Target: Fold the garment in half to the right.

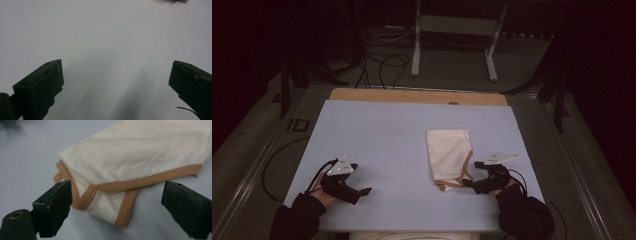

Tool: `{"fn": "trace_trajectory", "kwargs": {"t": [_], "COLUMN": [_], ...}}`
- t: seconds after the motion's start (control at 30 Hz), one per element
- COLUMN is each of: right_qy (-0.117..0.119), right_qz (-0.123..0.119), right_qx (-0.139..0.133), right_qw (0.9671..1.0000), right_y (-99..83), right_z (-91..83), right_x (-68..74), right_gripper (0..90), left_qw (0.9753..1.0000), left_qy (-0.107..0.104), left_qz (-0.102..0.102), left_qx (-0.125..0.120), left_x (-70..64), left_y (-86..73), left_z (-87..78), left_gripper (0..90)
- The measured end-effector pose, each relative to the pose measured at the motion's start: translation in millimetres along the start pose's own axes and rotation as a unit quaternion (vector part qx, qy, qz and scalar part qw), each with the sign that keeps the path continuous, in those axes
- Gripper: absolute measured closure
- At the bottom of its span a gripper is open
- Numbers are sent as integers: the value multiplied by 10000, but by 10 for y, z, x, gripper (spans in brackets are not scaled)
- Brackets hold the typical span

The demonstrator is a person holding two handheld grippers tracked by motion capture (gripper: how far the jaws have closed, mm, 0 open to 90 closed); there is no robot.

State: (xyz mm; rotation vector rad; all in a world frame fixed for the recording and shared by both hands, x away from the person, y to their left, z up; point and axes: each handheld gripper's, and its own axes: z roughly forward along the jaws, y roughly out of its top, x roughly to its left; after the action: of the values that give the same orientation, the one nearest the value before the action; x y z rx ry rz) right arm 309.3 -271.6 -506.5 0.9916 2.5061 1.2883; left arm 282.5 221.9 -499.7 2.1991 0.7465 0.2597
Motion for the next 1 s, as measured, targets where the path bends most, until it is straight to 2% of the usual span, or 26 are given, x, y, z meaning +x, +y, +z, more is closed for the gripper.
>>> {"fn": "trace_trajectory", "kwargs": {"t": [0.17,0.3,0.47,0.57,0.77,1.0], "right_qy": [-64,-95,-281,-339,-533,-553], "right_qz": [-54,15,5,104,127,69], "right_qx": [-35,-104,-115,-107,-161,-118], "right_qw": [10000,9999,9995,9993,9984,9984], "right_y": [-99,-156,-199,-259,-251,-241], "right_z": [-38,-77,-154,-190,-154,-117], "right_x": [49,59,80,81,62,57], "right_gripper": [98,98,98,98,98,99], "left_qw": [10000,10000,10000,10000,10000,10000], "left_qy": [-20,-26,-7,10,-2,76], "left_qz": [1,25,30,28,54,17], "left_qx": [-22,17,0,6,27,-21], "left_x": [2,4,-4,1,1,19], "left_y": [-6,-11,-2,-5,-5,-17], "left_z": [3,11,4,1,15,-2], "left_gripper": [2,2,2,2,2,2]}}
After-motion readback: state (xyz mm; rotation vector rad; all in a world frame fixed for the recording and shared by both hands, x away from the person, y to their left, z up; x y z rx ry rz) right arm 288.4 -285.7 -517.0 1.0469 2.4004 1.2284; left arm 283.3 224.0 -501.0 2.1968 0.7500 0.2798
